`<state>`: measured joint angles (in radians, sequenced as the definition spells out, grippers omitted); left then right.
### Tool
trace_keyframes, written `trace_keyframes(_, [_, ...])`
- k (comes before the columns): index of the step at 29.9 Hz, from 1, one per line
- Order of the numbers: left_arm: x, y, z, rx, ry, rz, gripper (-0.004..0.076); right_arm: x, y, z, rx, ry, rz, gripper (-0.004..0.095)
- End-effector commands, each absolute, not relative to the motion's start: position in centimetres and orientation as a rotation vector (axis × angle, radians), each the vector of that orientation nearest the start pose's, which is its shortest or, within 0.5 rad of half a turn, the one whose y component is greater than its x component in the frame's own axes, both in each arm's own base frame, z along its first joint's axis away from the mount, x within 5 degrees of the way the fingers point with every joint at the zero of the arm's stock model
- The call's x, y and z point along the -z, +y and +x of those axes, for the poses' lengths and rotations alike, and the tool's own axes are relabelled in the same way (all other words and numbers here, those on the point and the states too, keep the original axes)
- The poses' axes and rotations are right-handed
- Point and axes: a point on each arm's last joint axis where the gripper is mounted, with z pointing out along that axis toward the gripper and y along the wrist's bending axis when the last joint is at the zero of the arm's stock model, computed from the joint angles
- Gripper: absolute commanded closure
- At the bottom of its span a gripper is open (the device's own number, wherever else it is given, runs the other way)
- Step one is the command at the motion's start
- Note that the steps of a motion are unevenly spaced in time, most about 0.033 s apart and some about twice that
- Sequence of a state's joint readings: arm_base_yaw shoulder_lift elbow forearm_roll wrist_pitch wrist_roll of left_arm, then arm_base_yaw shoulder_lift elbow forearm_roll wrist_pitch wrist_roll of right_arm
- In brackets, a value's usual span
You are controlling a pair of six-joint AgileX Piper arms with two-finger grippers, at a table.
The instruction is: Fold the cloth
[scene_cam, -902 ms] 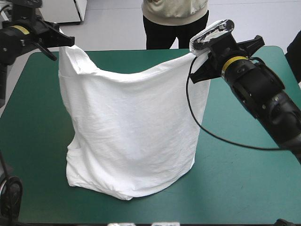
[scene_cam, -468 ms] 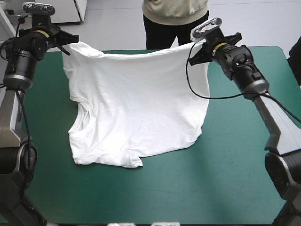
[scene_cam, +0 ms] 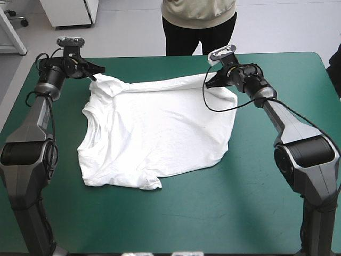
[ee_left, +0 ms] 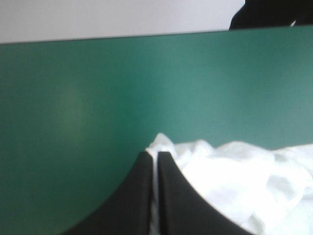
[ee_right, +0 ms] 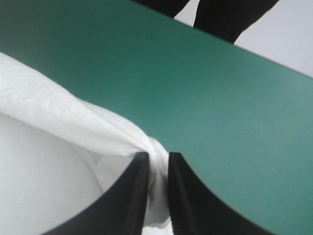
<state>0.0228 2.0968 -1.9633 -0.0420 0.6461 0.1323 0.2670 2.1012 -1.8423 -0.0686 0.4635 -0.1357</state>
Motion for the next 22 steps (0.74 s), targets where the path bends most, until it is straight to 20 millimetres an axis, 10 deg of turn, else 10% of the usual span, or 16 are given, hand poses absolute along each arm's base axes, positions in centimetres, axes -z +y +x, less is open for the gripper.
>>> trace_keyframes(1, [-32.7,0.7,49.4,-0.023,2.163,0.085,0.0668,-31.7,10.4,48.3,-0.051,2.042,-0.377,0.0481])
trace_keyframes(4, [-32.0,0.7,49.7,-0.02,2.178,0.085,0.0507,-32.2,9.0,48.4,-0.061,2.071,-0.337,0.03])
trace_keyframes(9, [-33.4,0.4,49.0,0.052,2.177,0.054,0.0277,-35.7,7.9,47.7,-0.053,2.093,-0.327,0.0305])
trace_keyframes(22, [-44.9,-0.8,37.7,0.117,2.147,0.18,0.0304,-48.1,6.5,37.1,-0.084,2.032,-0.332,0.0367])
